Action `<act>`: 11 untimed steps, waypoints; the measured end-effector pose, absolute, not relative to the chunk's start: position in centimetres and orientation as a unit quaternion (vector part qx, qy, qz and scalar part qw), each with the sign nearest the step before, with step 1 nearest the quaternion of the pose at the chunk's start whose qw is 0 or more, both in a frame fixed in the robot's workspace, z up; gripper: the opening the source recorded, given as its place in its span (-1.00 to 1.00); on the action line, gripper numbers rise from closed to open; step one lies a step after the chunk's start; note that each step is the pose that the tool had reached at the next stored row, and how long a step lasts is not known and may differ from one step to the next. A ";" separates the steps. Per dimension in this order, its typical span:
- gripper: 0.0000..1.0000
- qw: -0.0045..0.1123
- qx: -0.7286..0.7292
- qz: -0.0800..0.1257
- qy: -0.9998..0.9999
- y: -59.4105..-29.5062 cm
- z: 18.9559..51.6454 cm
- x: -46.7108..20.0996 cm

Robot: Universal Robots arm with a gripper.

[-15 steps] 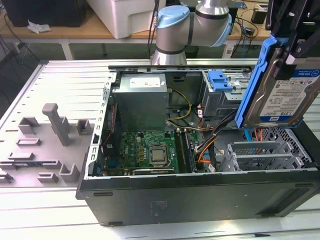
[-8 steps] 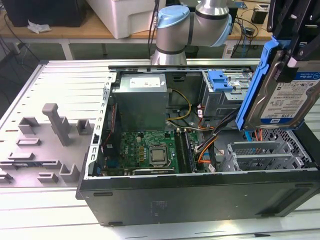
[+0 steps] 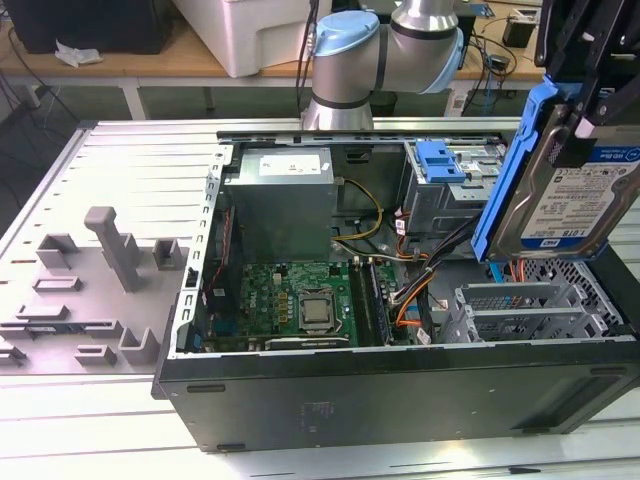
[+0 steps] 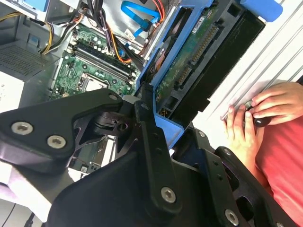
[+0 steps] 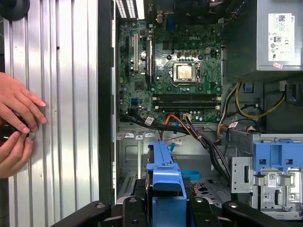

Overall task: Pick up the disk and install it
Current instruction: 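Insert the disk into the insertion slot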

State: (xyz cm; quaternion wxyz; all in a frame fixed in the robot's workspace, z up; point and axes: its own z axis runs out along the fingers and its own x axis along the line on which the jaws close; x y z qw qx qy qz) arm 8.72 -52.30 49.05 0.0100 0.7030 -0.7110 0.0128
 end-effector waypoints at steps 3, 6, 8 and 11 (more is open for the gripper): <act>-0.26 0.009 0.703 0.012 -0.711 -52.4 48.9 8.7; -0.26 0.008 0.703 0.011 -0.711 -52.6 48.9 8.7; -0.26 0.008 0.703 0.010 -0.711 -52.7 48.8 8.7; -0.26 0.005 0.703 0.008 -0.711 -53.0 48.8 8.8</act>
